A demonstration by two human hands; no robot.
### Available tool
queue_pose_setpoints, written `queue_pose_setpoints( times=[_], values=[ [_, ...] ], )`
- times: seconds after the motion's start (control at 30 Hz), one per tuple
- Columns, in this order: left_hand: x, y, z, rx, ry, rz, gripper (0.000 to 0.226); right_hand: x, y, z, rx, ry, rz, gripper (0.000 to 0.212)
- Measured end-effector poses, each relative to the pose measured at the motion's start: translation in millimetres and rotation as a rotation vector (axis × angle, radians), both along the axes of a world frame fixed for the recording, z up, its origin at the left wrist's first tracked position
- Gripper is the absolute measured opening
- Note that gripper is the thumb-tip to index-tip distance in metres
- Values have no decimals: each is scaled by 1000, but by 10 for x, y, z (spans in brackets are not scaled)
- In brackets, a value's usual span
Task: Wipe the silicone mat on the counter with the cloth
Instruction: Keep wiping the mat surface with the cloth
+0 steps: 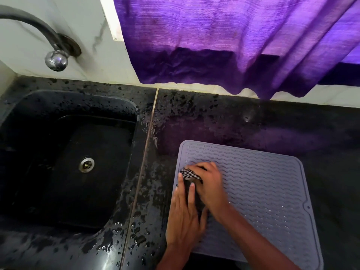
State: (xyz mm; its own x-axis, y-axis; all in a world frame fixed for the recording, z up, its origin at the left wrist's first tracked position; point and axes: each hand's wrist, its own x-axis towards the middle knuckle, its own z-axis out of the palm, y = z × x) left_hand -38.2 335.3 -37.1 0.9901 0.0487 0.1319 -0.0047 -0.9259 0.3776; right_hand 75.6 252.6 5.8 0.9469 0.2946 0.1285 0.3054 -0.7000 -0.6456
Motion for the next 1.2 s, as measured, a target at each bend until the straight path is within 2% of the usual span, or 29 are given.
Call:
queue_pose_setpoints(
  times=[0.1,0.17,0.3,0.43,0.63,0.83,0.9,1.03,1.2],
  values=[
    [-3,7,22,-35,43,32,89,80,170,88,-4,69,69,29],
    [4,20,62,-39,69,46,89,100,235,155,-5,49,103,29],
    [29,28,68,-42,89,27,84,112,184,153,-238,-24,115,25],
    [58,52,64,17,143,2,82,86,15,80,-405,-47,100,41],
    [79,65,76,68,169,-30,80,44,-386,147,-462,-58,13,48],
    [77,69,102,70,154,-29,81,-1,-1139,44,-530,-169,-97,48],
    [75,68,95,63,154,-27,81,-15,-1471,12,-541,-180,-140,57],
    [70,73,93,85,144,-34,81,-69,-2037,40,-549,-113,-227,71],
    [70,58,111,128,156,-30,80,-142,-2275,104,-527,-41,-383,67]
  ],
)
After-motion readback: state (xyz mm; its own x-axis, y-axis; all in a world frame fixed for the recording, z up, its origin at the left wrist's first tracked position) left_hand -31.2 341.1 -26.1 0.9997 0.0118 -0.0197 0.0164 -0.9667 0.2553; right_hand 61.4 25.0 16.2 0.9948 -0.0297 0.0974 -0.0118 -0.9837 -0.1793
